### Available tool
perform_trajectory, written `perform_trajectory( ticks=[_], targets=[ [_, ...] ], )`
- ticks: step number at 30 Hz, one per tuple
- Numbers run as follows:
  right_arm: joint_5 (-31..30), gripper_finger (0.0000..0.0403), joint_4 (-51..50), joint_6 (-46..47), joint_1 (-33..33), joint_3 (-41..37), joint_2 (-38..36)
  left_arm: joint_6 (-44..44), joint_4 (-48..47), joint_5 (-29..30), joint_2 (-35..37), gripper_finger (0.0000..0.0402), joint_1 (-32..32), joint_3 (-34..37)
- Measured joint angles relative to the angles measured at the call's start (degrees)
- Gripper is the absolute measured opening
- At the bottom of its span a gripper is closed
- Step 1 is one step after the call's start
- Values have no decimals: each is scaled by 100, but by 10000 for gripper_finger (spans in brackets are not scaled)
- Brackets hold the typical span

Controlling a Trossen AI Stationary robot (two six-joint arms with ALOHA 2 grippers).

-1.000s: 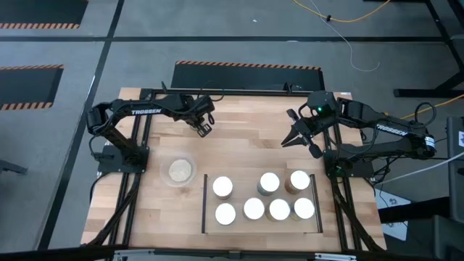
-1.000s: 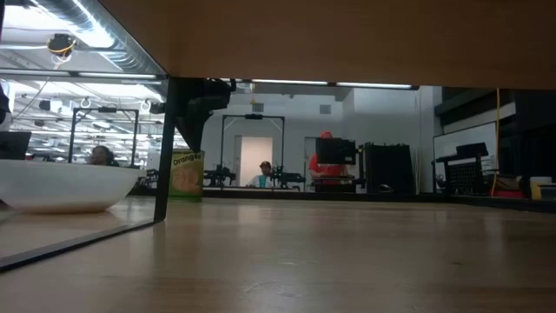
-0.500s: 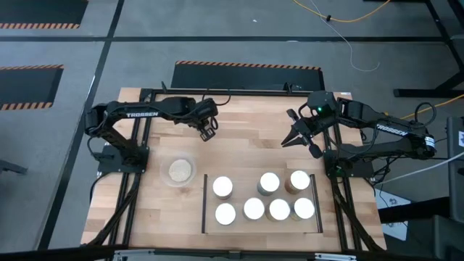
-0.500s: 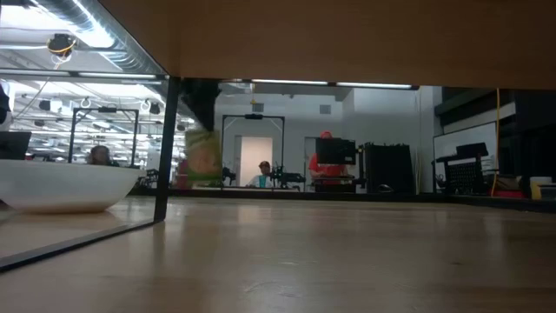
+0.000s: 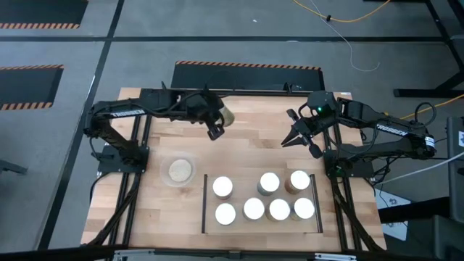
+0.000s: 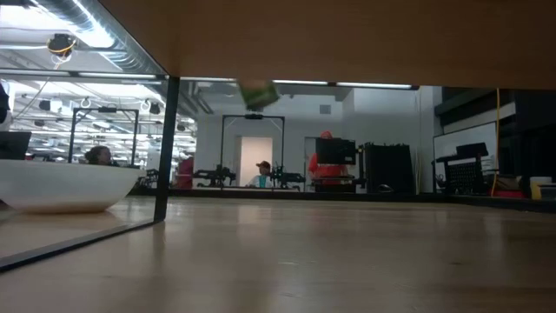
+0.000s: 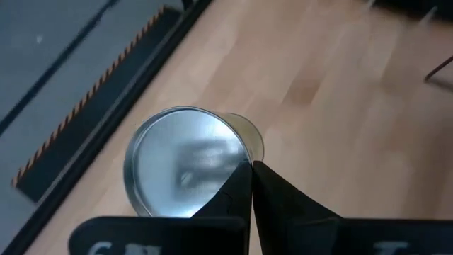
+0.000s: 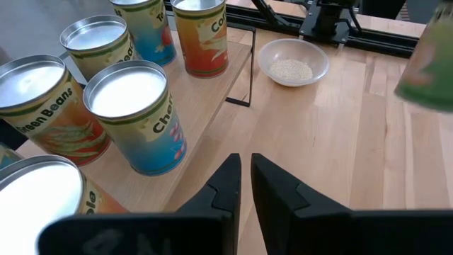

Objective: Pick and place cans onto a shelf
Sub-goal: Put the canned oranges on the shelf

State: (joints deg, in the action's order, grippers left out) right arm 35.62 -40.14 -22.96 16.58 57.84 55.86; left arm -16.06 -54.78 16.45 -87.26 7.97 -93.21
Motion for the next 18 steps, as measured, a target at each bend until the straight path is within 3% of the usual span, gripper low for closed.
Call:
perform_trajectory(
  ticks=[8, 18],
  targets=[
    [0, 40, 0, 0, 0, 0, 0, 16, -24, 256, 0, 0, -479, -919],
    [0, 40, 0, 0, 0, 0, 0, -74, 60, 267, -57, 0, -976, -1359]
  ],
)
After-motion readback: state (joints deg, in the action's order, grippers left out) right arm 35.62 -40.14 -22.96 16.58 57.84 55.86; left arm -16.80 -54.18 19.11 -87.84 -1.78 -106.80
